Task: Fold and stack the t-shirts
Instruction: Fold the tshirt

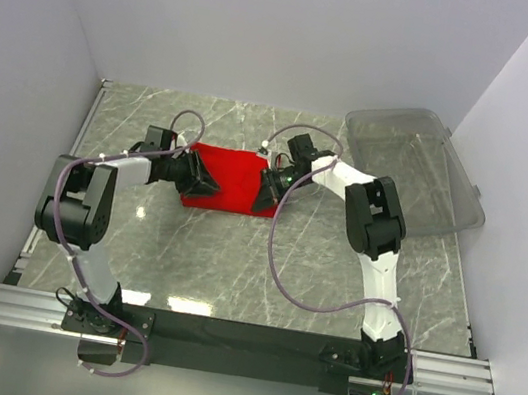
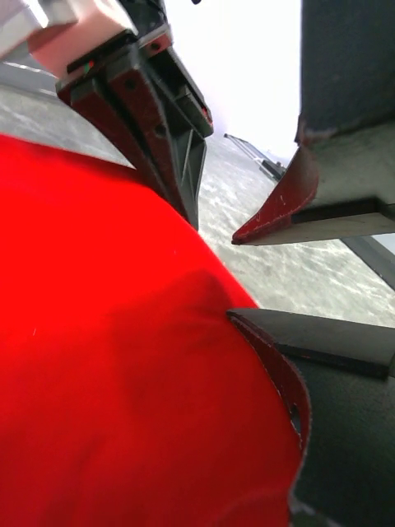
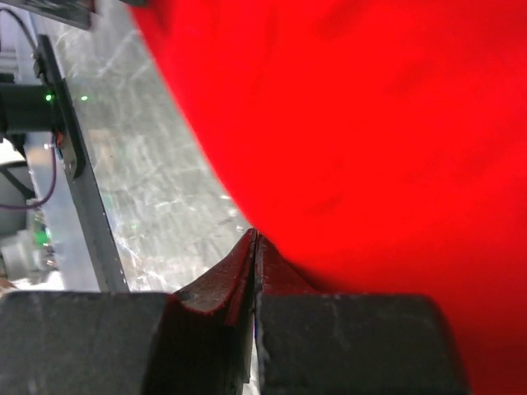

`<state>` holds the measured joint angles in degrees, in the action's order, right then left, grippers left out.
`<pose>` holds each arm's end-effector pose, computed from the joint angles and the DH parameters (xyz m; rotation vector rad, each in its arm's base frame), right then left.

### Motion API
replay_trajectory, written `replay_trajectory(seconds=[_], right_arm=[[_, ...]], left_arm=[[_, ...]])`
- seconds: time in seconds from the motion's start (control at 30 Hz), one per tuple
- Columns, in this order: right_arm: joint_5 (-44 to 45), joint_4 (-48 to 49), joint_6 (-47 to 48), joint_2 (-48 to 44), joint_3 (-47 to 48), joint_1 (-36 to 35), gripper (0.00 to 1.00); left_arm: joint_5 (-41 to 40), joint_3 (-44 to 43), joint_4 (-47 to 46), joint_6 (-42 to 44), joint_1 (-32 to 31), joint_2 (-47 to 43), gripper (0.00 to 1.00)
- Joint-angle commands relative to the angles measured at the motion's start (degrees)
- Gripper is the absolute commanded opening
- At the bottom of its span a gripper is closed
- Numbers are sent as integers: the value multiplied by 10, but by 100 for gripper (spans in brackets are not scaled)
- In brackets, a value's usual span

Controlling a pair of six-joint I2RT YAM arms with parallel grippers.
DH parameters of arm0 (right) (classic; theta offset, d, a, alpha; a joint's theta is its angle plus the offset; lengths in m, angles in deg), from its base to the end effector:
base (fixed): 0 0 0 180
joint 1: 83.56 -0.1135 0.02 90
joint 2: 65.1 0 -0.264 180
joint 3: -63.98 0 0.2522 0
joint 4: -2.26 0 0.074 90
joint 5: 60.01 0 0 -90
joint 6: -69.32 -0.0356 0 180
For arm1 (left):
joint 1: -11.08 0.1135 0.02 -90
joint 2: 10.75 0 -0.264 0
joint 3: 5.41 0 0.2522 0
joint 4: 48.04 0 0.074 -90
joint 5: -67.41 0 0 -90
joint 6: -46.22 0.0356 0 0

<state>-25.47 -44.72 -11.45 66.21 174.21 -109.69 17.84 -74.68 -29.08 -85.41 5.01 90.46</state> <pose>0.4044 0.2310 0.1337 -1.0298 2.3686 1.4093 0.3447 -0.0599 0.1606 -0.4580 2.5129 -1.2166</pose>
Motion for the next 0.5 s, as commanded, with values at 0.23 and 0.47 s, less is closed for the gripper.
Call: replay_trajectory(seconds=[0.23, 0.47], right_arm=[[51, 21, -73, 40, 33, 30, 2], [42, 4, -59, 44, 32, 33, 1]], left_arm=[[-55, 5, 8, 23, 29, 34, 41], [-65, 29, 9, 29, 59, 43, 41]])
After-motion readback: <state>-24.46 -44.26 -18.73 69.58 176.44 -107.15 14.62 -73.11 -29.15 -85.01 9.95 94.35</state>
